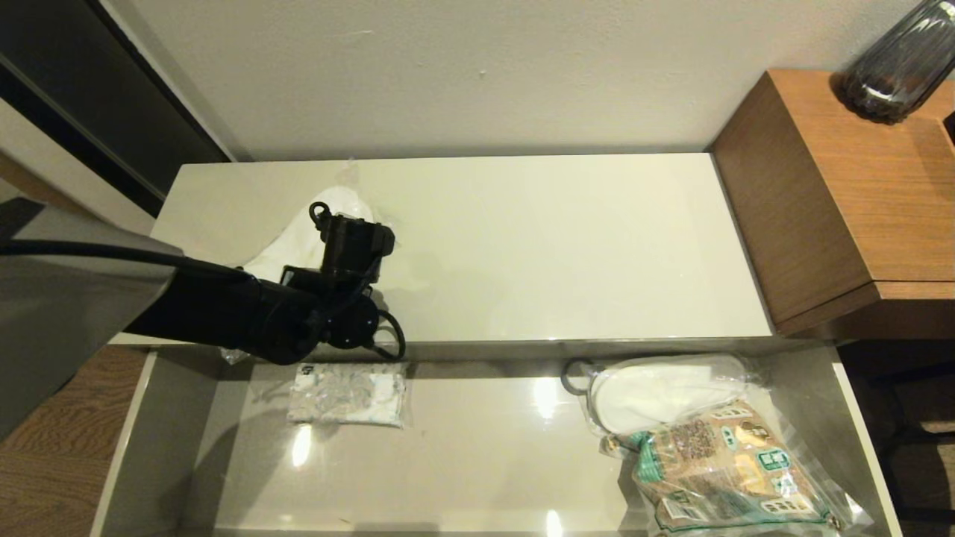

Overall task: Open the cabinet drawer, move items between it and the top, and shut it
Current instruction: Pick up the disposable slippers on the table

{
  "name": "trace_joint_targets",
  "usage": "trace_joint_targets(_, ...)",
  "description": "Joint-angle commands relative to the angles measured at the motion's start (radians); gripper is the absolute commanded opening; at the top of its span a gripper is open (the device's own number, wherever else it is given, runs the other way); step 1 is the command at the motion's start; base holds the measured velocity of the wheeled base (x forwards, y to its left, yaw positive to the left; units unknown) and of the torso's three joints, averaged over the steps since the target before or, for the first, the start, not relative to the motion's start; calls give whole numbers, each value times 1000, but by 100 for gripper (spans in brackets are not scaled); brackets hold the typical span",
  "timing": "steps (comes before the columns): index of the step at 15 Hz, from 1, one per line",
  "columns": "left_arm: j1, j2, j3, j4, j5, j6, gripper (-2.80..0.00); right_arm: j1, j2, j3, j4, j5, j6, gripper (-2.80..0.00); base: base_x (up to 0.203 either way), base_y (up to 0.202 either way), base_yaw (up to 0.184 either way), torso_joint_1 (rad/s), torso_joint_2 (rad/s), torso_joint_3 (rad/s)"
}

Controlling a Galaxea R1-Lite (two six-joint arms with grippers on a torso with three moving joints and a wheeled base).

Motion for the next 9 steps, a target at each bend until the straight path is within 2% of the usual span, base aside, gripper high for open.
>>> trace_joint_targets(1,-7,-76,48,-3,-31,2,-280,0,0,0,0,0,0,-280,0,0,0,0,0,0)
trace_joint_targets(6,-15,-159,103,4,-52,-1,-280,0,0,0,0,0,0,-280,0,0,0,0,0,0)
trace_joint_targets(9,-70,-300,197,25,-53,-10,-280,0,0,0,0,0,0,-280,0,0,0,0,0,0)
